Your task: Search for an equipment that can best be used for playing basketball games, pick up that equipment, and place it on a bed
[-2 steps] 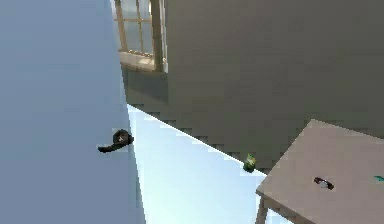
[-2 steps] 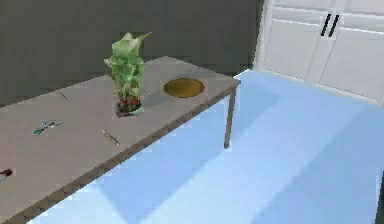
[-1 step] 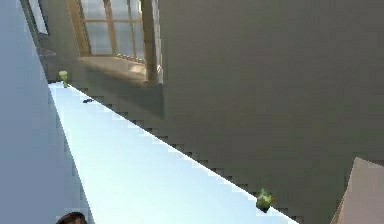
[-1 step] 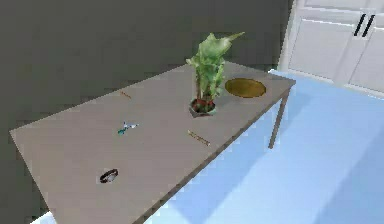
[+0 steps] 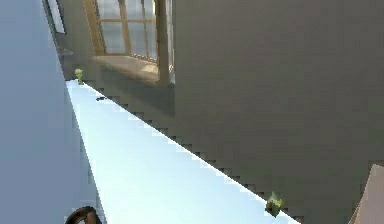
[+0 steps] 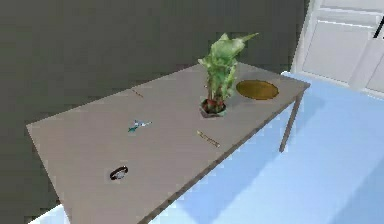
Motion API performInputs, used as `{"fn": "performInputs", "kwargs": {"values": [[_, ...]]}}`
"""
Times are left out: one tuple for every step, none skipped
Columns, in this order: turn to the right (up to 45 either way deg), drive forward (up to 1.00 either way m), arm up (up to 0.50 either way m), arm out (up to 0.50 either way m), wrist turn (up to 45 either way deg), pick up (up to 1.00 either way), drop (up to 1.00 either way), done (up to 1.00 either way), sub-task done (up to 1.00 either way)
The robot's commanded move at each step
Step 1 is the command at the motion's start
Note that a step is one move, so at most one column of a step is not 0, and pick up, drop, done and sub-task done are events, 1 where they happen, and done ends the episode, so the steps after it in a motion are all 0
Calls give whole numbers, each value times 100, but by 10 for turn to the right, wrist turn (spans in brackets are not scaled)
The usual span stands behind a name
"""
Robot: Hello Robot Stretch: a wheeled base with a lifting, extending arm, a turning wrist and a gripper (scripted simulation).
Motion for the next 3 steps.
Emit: {"fn": "performInputs", "kwargs": {"values": [[0, 40, 0, 0, 0, 0, 0, 0, 0], [0, 25, 0, 0, 0, 0, 0, 0, 0], [-450, 0, 0, 0, 0, 0, 0, 0, 0]]}}
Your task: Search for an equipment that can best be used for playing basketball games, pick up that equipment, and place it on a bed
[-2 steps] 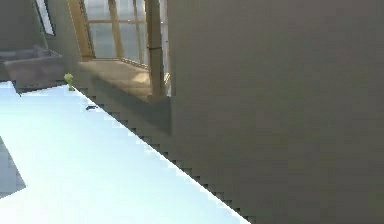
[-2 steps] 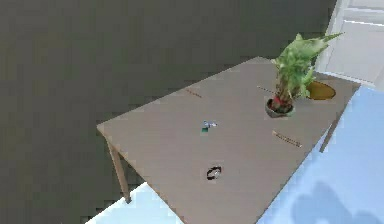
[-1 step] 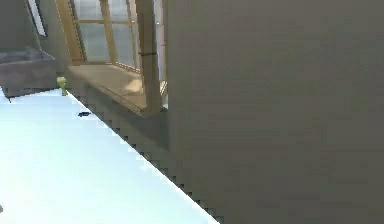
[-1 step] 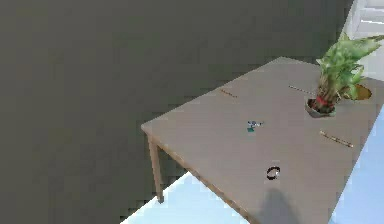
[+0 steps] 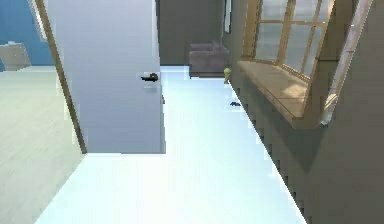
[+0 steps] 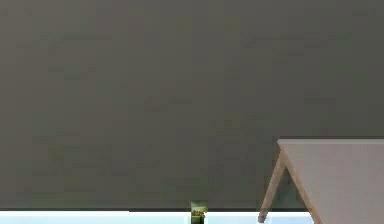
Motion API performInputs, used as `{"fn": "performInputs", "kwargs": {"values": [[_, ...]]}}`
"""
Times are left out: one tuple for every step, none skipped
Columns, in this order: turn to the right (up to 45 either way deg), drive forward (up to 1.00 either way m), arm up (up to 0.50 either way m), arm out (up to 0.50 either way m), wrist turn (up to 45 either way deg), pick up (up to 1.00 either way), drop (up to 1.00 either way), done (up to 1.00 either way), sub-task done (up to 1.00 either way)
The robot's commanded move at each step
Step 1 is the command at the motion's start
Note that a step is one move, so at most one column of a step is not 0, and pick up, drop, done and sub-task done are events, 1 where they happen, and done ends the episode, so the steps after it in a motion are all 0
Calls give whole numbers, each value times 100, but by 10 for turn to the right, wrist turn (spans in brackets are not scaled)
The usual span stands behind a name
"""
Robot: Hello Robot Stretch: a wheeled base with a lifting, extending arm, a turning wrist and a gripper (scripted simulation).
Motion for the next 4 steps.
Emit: {"fn": "performInputs", "kwargs": {"values": [[-210, 0, 0, 0, 0, 0, 0, 0, 0], [0, 80, 0, 0, 0, 0, 0, 0, 0], [-360, 0, 0, 0, 0, 0, 0, 0, 0], [0, 100, 0, 0, 0, 0, 0, 0, 0]]}}
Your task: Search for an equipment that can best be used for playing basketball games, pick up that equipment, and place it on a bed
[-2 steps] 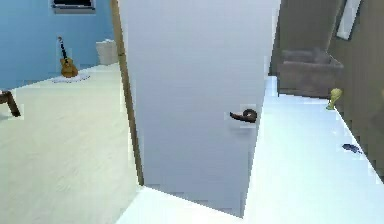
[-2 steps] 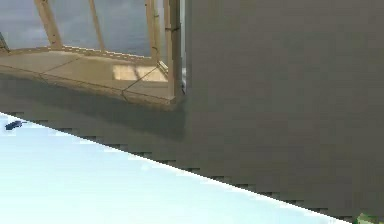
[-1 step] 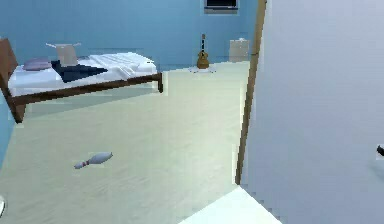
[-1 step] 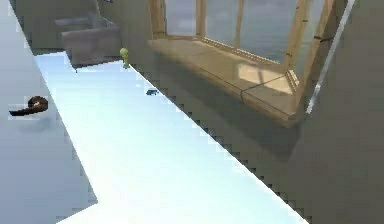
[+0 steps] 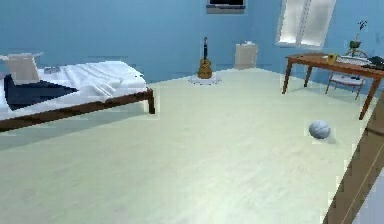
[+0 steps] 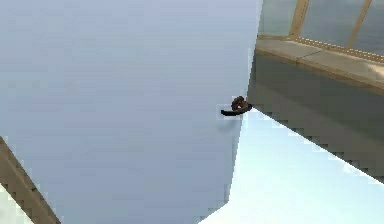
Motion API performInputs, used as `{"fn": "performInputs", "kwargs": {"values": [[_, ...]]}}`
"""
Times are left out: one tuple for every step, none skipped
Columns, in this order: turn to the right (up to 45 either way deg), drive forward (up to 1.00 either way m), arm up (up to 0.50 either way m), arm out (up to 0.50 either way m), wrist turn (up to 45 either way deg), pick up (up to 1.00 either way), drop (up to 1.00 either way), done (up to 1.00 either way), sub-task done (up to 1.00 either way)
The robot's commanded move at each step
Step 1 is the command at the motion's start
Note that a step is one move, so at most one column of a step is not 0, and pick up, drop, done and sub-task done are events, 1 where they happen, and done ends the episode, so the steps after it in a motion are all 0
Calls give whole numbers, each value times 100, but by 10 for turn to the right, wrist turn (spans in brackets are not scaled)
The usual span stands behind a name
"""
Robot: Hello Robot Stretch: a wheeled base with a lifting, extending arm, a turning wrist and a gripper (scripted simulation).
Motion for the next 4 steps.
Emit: {"fn": "performInputs", "kwargs": {"values": [[-60, 0, 0, 0, 0, 0, 0, 0, 0], [0, 40, 0, 0, 0, 0, 0, 0, 0], [120, 0, 0, 0, 0, 0, 0, 0, 0], [0, 40, 0, 0, 0, 0, 0, 0, 0]]}}
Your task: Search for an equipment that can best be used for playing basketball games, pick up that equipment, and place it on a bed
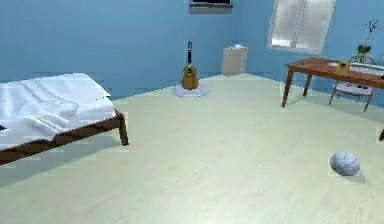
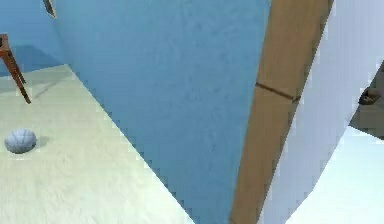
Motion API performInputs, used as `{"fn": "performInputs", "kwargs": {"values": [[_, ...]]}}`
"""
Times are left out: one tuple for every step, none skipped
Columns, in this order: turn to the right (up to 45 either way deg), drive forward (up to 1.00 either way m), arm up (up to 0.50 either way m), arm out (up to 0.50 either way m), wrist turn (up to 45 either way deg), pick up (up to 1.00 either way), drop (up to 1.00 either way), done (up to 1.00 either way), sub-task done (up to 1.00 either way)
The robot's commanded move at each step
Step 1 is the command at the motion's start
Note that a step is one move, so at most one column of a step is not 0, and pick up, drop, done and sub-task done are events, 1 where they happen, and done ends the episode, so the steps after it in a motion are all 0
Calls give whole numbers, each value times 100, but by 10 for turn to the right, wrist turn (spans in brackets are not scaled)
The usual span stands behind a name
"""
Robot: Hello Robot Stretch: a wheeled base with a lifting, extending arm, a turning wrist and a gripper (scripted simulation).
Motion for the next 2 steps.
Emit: {"fn": "performInputs", "kwargs": {"values": [[450, 0, 0, 0, 0, 0, 0, 0, 0], [60, 0, 0, 0, 0, 0, 0, 0, 0]]}}
